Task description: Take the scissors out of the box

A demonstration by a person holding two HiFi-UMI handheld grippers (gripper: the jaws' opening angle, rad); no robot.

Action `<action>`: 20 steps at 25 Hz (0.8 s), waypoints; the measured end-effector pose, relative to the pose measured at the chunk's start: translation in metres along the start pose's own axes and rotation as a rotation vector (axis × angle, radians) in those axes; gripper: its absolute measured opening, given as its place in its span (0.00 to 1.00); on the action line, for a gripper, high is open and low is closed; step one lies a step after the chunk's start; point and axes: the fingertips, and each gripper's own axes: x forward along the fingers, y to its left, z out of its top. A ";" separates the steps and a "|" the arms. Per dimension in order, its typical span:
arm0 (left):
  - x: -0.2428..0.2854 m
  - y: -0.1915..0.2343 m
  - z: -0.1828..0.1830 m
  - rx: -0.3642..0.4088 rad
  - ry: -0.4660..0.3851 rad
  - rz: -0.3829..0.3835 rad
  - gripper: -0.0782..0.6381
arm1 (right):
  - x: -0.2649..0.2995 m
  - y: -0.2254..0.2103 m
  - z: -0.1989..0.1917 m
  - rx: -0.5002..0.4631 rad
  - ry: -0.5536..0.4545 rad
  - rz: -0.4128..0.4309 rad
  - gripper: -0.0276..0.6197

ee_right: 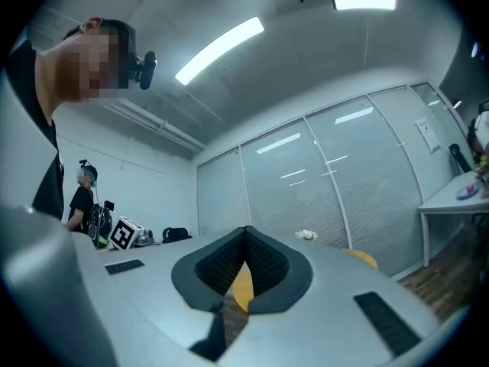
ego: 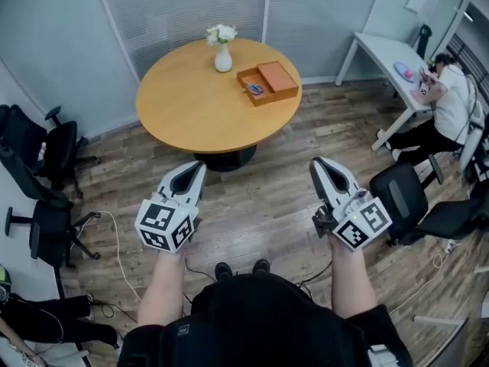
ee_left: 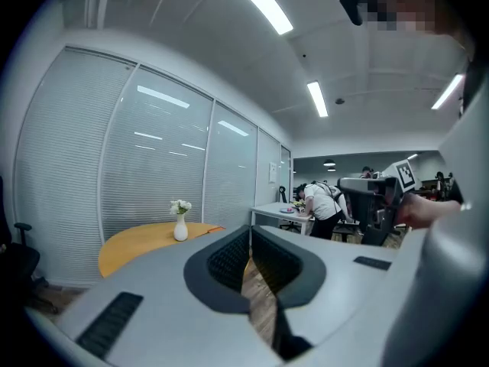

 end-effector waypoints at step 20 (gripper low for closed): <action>0.026 -0.023 0.003 0.007 -0.018 0.056 0.14 | -0.011 -0.029 -0.016 0.175 -0.016 0.158 0.10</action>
